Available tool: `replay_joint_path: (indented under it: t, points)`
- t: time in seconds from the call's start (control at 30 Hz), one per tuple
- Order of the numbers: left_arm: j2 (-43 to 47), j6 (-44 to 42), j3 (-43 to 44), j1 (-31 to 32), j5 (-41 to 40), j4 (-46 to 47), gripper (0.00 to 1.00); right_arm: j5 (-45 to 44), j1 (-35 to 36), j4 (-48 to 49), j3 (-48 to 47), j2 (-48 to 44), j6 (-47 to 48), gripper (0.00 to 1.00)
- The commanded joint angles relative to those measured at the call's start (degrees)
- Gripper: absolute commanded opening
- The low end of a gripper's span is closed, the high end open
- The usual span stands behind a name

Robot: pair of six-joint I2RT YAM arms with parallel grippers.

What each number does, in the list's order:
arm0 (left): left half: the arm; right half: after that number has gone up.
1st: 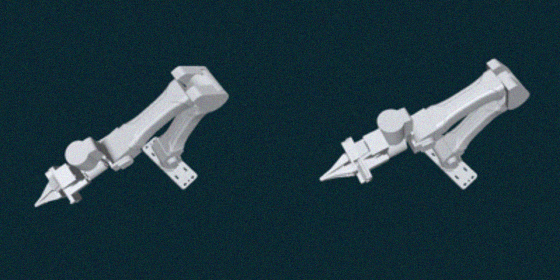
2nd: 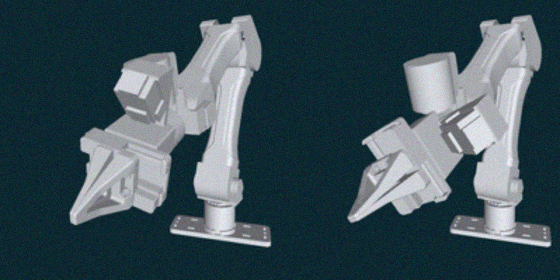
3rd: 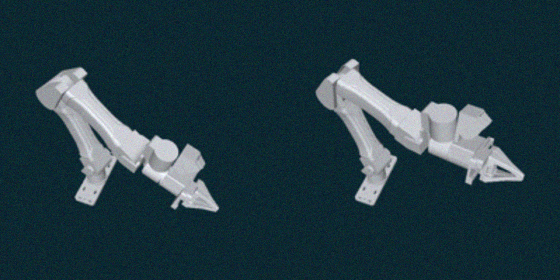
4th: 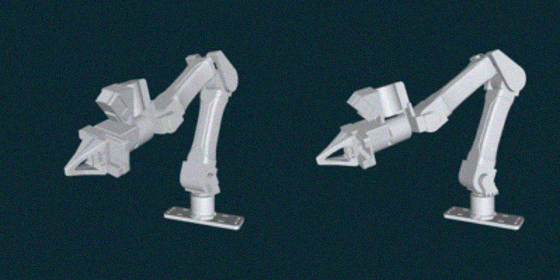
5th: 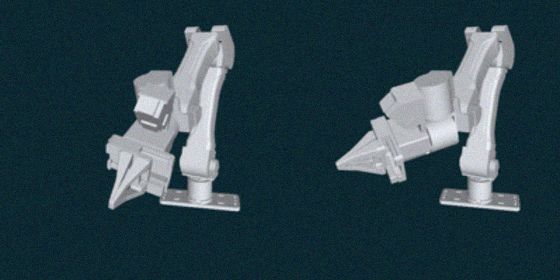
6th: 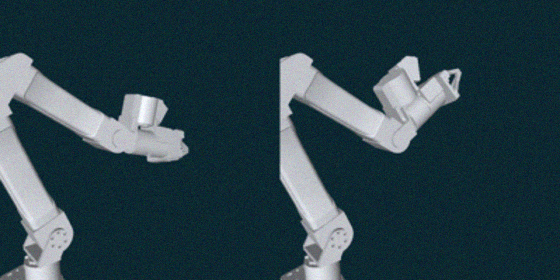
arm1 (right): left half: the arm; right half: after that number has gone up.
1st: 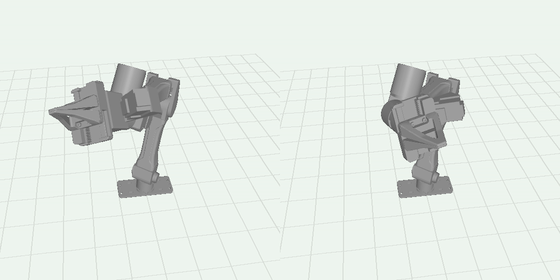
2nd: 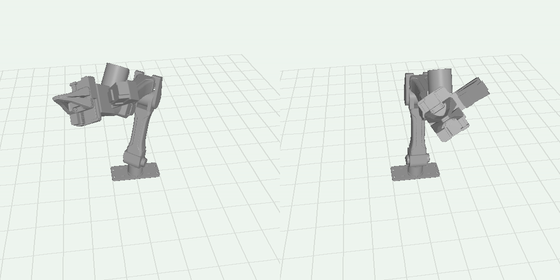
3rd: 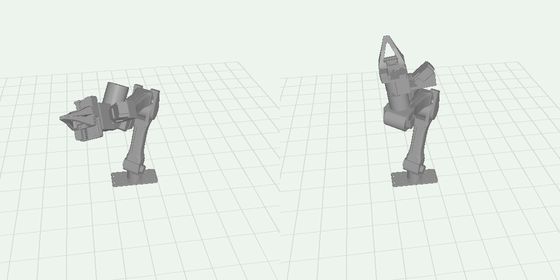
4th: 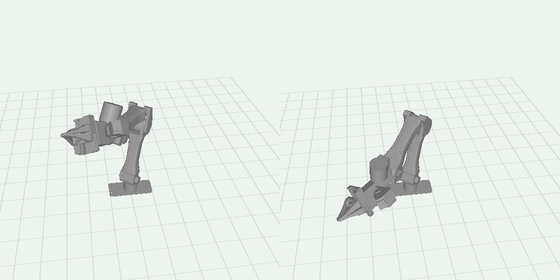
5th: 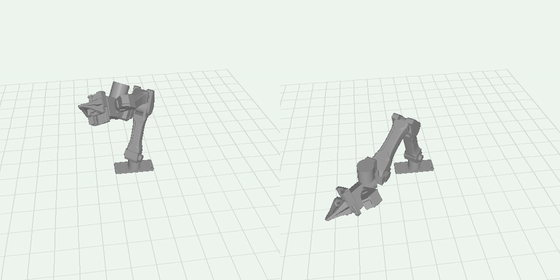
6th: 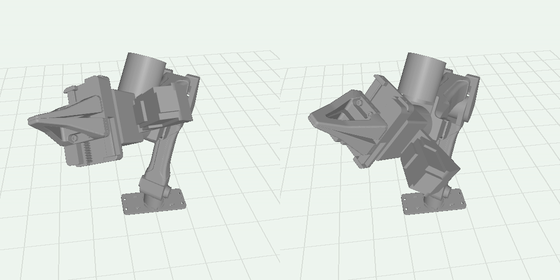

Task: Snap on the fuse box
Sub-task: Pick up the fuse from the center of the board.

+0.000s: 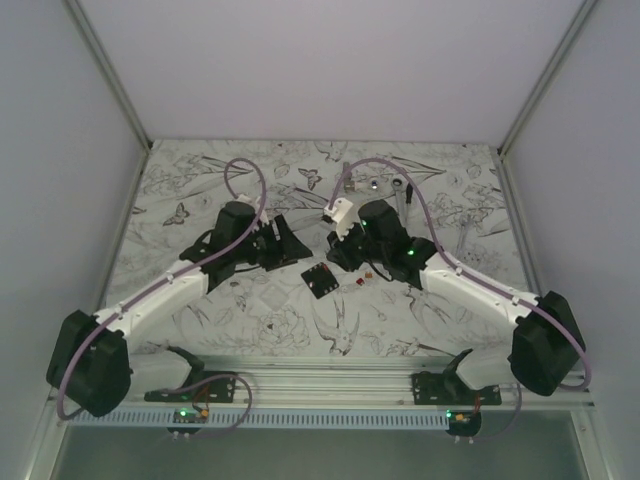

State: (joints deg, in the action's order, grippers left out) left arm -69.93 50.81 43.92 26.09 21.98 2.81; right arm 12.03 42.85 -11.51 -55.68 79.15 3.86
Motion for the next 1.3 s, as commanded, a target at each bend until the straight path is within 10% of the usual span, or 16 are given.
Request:
replay_joint_path:
  t: [0.0, 0.63, 0.97, 1.27]
  points:
    - [-3.31, 1.82, 3.44, 2.69, 0.13, 2.72, 0.54, 4.75, 0.97, 5.39, 1.44, -2.49, -0.20, 0.24]
    - [-8.15, 4.83, 4.89, 7.84, -3.15, 5.90, 0.00, 6.78, 1.45, 11.52, 4.04, -2.04, -2.60, 0.25]
    - [0.28, 6.69, -1.18, 7.84, -8.99, 9.19, 0.00, 1.69, 0.95, 20.97, 8.71, -6.90, -15.95, 0.48]
    - [14.04, 8.98, -10.76, 8.30, -15.77, 16.70, 0.00, -0.74, -1.37, 45.67, 23.05, -16.48, -45.52, 0.46]
